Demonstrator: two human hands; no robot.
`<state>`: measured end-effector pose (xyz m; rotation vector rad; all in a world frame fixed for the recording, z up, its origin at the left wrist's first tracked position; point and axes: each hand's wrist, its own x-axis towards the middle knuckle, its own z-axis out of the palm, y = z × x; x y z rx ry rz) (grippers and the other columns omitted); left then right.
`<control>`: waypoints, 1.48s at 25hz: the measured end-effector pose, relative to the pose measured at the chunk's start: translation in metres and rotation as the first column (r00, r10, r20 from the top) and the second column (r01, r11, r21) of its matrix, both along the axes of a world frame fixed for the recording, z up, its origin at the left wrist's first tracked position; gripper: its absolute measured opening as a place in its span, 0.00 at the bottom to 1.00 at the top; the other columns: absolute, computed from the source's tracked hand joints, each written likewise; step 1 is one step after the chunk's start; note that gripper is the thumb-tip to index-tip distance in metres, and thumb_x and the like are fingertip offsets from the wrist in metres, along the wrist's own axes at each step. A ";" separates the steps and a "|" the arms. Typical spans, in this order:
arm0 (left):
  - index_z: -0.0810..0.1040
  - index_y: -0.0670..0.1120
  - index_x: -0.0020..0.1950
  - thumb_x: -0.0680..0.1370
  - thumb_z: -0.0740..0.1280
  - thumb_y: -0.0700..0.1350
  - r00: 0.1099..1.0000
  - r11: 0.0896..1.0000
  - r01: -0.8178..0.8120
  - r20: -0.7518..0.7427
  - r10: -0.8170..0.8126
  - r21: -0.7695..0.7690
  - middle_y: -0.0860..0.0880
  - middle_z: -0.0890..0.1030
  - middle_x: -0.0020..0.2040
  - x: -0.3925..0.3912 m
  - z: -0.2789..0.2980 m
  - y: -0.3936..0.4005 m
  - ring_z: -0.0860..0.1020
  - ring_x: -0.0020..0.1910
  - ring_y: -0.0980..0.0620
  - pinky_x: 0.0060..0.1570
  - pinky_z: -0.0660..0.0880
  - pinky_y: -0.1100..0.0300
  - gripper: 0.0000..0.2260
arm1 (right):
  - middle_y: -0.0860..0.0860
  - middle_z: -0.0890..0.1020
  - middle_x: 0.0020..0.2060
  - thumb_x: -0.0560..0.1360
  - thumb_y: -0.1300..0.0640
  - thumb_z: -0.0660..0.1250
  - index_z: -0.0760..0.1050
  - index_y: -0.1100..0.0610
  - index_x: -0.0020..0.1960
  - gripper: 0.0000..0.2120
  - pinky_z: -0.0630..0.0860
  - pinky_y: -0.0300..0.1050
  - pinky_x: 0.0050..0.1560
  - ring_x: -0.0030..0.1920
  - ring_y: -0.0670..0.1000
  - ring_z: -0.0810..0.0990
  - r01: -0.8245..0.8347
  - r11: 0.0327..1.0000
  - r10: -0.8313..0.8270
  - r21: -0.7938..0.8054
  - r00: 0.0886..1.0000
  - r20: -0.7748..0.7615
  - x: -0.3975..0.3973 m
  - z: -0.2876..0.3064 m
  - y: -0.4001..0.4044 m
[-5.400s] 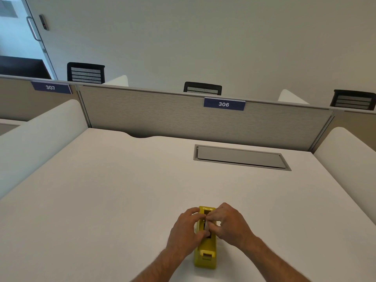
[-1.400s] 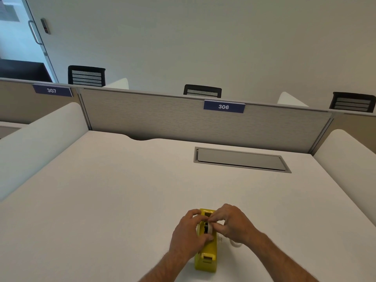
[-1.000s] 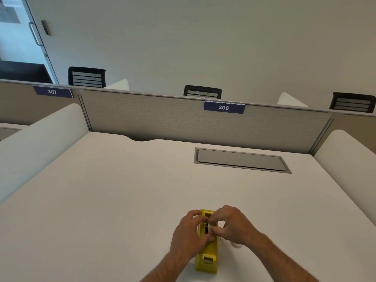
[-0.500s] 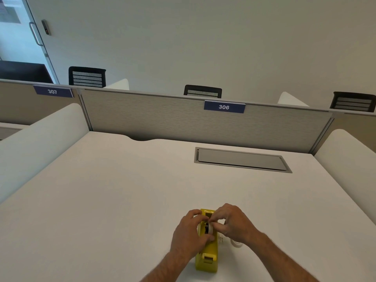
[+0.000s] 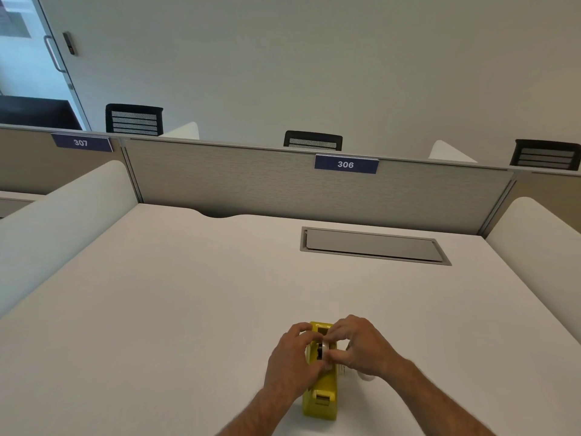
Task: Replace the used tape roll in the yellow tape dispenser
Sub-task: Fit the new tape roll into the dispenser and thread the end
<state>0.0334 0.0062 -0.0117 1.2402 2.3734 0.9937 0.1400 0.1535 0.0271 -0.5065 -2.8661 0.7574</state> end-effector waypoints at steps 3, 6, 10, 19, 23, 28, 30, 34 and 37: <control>0.77 0.60 0.61 0.68 0.74 0.60 1.000 1.000 -0.004 0.005 0.004 -0.005 0.61 0.70 0.69 0.000 0.000 0.000 0.71 0.65 0.58 0.62 0.73 0.61 0.23 | 0.41 0.87 0.46 0.72 0.50 0.71 0.85 0.45 0.50 0.08 0.77 0.42 0.50 0.48 0.43 0.78 -0.009 1.000 0.009 -0.004 1.000 -0.016 0.000 0.000 0.002; 0.77 0.59 0.62 0.68 0.74 0.59 1.000 1.000 0.003 0.004 -0.003 0.000 0.60 0.70 0.69 0.000 0.001 0.000 0.72 0.65 0.58 0.62 0.74 0.60 0.23 | 0.40 0.87 0.45 0.72 0.48 0.71 0.85 0.44 0.50 0.08 0.77 0.41 0.49 0.48 0.43 0.78 -0.008 1.000 0.008 0.001 1.000 -0.020 0.000 0.000 0.002; 0.76 0.58 0.63 0.68 0.74 0.59 1.000 1.000 0.006 0.005 -0.006 0.000 0.60 0.70 0.69 -0.001 0.002 0.000 0.71 0.65 0.58 0.63 0.74 0.59 0.24 | 0.40 0.87 0.45 0.72 0.48 0.71 0.85 0.44 0.49 0.07 0.77 0.42 0.48 0.47 0.43 0.78 -0.015 1.000 0.015 0.007 0.999 -0.030 0.000 -0.002 0.002; 0.74 0.62 0.67 0.71 0.72 0.61 1.000 0.999 0.027 -0.005 -0.027 -0.023 0.60 0.67 0.72 -0.001 0.003 -0.001 0.70 0.67 0.57 0.64 0.73 0.59 0.25 | 0.41 0.86 0.47 0.72 0.45 0.71 0.84 0.45 0.52 0.11 0.76 0.38 0.43 0.47 0.43 0.76 -0.050 0.996 0.052 0.078 0.998 -0.028 0.002 -0.003 0.002; 0.75 0.61 0.65 0.69 0.73 0.60 1.000 0.999 0.020 0.005 -0.019 -0.031 0.61 0.68 0.71 -0.001 0.003 -0.001 0.71 0.65 0.58 0.62 0.73 0.59 0.24 | 0.41 0.85 0.47 0.72 0.47 0.72 0.85 0.45 0.50 0.09 0.76 0.38 0.42 0.47 0.42 0.76 -0.095 0.990 0.100 0.102 0.994 -0.043 0.003 -0.003 0.003; 0.77 0.61 0.61 0.66 0.74 0.59 0.999 0.999 0.017 0.030 -0.016 -0.027 0.62 0.69 0.68 -0.003 0.005 0.001 0.73 0.62 0.59 0.58 0.75 0.60 0.24 | 0.43 0.86 0.46 0.73 0.49 0.72 0.85 0.46 0.49 0.07 0.78 0.43 0.42 0.46 0.43 0.77 -0.138 0.977 0.151 0.162 0.986 -0.067 0.004 -0.002 0.004; 0.77 0.61 0.61 0.66 0.74 0.59 0.999 0.999 0.018 0.028 -0.017 -0.029 0.63 0.69 0.67 -0.004 0.004 0.001 0.73 0.62 0.59 0.57 0.75 0.60 0.24 | 0.42 0.86 0.44 0.72 0.48 0.72 0.85 0.46 0.48 0.06 0.77 0.41 0.38 0.46 0.43 0.77 -0.126 0.969 0.149 0.214 0.984 -0.096 0.006 -0.003 0.002; 0.77 0.61 0.60 0.66 0.74 0.59 1.000 0.999 0.016 0.026 -0.015 -0.033 0.63 0.70 0.67 -0.004 0.003 0.001 0.73 0.61 0.59 0.56 0.74 0.62 0.23 | 0.43 0.84 0.39 0.72 0.49 0.73 0.84 0.46 0.42 0.02 0.76 0.43 0.31 0.42 0.46 0.78 -0.137 0.943 0.180 0.302 0.976 -0.120 0.008 -0.002 -0.004; 0.77 0.61 0.59 0.66 0.75 0.59 1.000 0.999 0.011 0.027 -0.010 -0.033 0.63 0.70 0.67 -0.004 0.003 0.002 0.73 0.60 0.60 0.56 0.74 0.62 0.23 | 0.45 0.82 0.36 0.72 0.52 0.73 0.82 0.48 0.40 0.02 0.75 0.42 0.29 0.40 0.48 0.77 -0.166 0.917 0.222 0.363 0.968 -0.119 0.007 0.000 -0.006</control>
